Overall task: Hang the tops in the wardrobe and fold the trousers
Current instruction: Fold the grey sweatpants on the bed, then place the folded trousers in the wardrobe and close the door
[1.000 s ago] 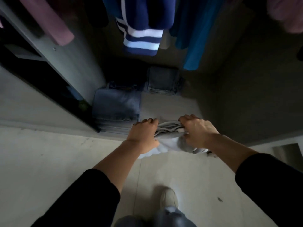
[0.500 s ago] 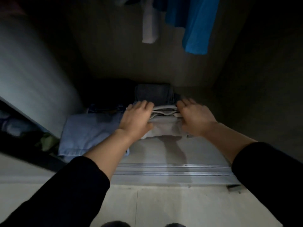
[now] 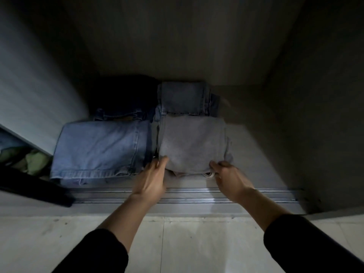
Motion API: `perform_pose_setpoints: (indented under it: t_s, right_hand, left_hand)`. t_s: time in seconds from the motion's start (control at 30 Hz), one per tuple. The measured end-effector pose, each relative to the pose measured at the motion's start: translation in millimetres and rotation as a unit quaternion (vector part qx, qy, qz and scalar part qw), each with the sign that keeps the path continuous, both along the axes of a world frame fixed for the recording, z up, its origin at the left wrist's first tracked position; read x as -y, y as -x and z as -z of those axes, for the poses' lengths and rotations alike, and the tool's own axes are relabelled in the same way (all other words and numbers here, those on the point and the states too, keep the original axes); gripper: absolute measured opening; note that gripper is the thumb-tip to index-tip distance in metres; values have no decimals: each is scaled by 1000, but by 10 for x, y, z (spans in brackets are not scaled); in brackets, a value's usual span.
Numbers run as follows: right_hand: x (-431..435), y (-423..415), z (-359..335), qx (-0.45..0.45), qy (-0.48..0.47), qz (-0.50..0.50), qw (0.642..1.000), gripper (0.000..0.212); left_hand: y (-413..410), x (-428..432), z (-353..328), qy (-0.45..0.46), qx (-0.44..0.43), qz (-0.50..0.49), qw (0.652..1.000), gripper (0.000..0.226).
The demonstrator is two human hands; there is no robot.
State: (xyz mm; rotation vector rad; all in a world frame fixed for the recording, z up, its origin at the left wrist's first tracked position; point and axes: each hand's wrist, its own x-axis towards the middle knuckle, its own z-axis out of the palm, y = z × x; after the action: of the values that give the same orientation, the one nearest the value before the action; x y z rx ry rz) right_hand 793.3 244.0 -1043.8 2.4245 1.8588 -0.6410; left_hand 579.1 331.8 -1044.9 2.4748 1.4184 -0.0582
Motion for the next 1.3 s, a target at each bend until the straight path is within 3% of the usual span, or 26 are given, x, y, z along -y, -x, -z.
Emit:
perform_pose_setpoints:
  t_s: [0.17,0.37,0.57,0.87,0.97,1.07,1.3]
  right_hand:
    - [-66,-38,-90,-20,46,-1,999,59]
    - [-20,95,-676,-82,24,45,995,50]
    - [122,415,-2009,-118,31,36,992,56]
    - [579,1037,-4580,-152,23,44,987,44]
    - [673,1251,-5355,-173,6,24,985,34]
    - [717,1500,-5973,-180,-10,-17,984,25]
    - [462,1934,-7094,-184,-87,-85,975,45]
  left_hand:
    - [-199,39,-59,49,-62,-30,996,76]
    - [-274,167,-655,80,-56,-42,994,63]
    - [-92,366,-1967,135,-22,-49,989,43]
    - [586,915,-4633,138,40,-94,985,32]
    - [814,1025,-5417,120,75,-115,983,16]
    - [1052,1094,-6009,101,114,-137,979,18]
    - [1603,960,-6974,-4,186,-209,960,28]
